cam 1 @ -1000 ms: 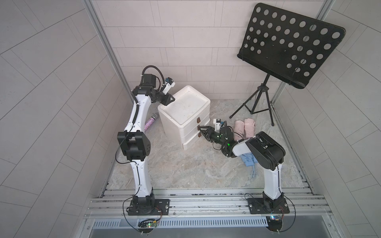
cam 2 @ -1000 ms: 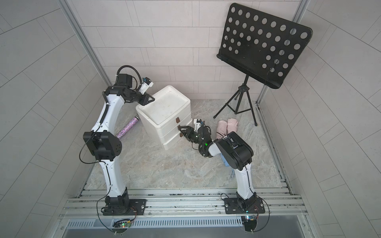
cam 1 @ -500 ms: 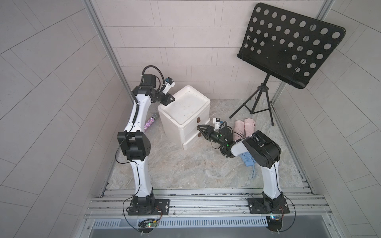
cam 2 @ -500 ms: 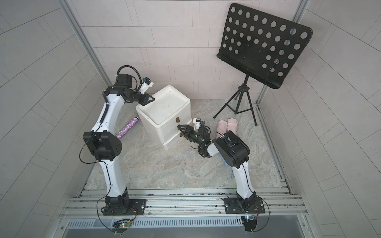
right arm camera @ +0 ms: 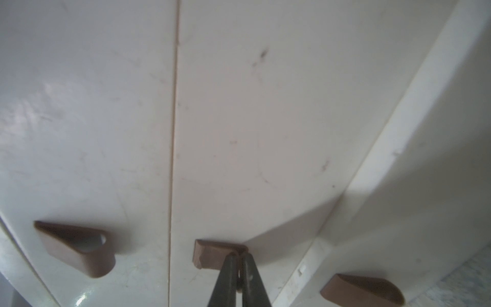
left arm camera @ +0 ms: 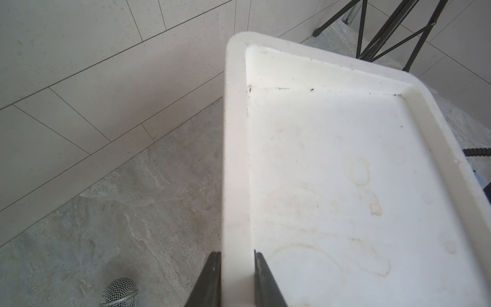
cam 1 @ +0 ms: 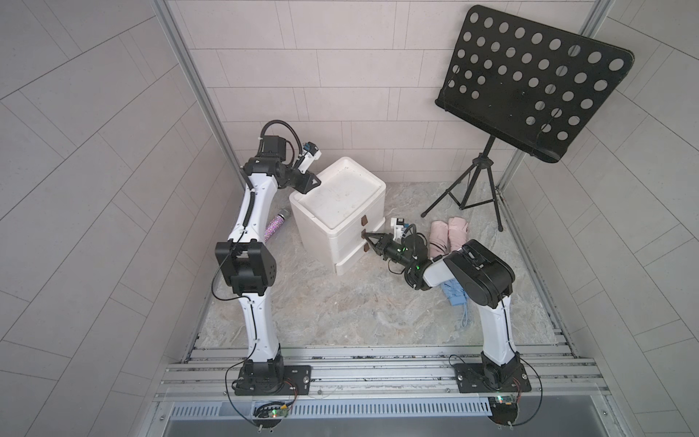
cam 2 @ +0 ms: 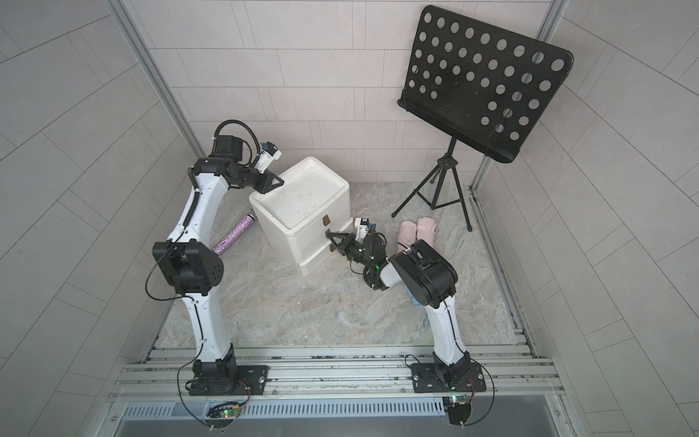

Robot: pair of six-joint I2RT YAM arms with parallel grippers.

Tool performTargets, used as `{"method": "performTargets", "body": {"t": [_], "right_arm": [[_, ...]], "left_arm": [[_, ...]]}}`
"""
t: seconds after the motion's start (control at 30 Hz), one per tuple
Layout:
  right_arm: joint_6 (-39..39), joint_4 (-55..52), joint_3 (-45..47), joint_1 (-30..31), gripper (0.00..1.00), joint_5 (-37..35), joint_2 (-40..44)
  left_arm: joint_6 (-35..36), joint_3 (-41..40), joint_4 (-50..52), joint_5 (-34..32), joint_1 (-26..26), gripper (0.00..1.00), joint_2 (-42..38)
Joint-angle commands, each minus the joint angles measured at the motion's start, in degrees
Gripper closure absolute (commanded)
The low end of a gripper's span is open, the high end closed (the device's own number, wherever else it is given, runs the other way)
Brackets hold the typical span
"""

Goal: Place the umbrella in the drawer by color
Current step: Open the drawer in the storage box.

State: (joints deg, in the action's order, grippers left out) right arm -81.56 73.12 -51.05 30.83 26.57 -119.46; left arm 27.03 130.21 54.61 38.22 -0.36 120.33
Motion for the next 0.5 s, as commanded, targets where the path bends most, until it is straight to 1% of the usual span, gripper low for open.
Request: {"method": "performTargets", "body": {"t": [0.0,0.1,0.3,0.47], "right_arm": [[0.17,2.71,0.84,0.38,0.96,0.06,3.50],[1.46,1.15,2.10,0.42,1.00,0.15,6.10],[4.59,-2.96,5.78,0.33,1.00,0.44,12.48],[8.86,-9.97,9.02,0.33,1.00,0.76,19.08]], "left_arm": [[-2.08,-1.46,6.83,3.51,0.00,0.83,-0.54],[-2.29,-1.10,6.74,3.53,0.28,0.84,-0.22],[-2.61,-0.43,6.47,3.18,0.53,0.84,0.35],[-2.86,0.47,6.52,3.18,0.79,0.84,0.93]]}}
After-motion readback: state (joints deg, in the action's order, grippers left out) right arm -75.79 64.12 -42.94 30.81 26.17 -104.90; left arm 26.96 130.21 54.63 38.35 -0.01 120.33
